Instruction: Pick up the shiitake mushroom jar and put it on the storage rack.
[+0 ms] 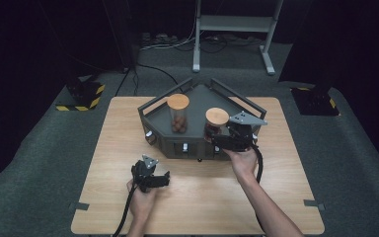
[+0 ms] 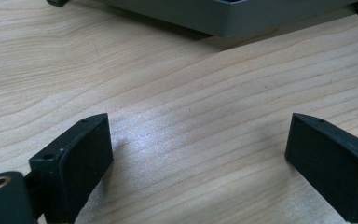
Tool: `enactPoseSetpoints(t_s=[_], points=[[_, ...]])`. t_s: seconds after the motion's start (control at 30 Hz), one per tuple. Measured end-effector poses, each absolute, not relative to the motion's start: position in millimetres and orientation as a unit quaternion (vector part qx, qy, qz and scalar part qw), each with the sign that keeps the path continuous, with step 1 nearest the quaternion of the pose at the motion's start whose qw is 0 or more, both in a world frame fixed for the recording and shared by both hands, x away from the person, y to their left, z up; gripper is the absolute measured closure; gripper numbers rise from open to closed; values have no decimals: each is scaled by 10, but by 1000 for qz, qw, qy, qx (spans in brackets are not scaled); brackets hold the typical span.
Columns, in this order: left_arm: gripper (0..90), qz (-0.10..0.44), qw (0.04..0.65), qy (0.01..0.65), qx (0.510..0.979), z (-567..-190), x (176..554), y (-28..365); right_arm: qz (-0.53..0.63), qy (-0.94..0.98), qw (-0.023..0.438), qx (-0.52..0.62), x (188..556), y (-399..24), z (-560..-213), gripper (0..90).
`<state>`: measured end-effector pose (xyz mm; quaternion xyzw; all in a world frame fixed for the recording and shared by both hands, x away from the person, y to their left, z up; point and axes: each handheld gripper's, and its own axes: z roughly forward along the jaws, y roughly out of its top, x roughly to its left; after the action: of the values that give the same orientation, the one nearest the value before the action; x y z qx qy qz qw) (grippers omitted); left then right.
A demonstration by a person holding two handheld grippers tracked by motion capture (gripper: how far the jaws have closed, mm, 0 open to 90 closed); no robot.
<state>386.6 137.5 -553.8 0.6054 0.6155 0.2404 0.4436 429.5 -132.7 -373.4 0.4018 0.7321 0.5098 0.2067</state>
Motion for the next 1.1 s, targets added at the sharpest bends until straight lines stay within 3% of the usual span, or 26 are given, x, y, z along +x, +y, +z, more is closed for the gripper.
enactPoseSetpoints(t_s=[1.1], points=[[70, 240, 443, 615, 606, -5537, 3865, 1377, 457, 729, 232, 454, 4723, -1125, -3912, 254]])
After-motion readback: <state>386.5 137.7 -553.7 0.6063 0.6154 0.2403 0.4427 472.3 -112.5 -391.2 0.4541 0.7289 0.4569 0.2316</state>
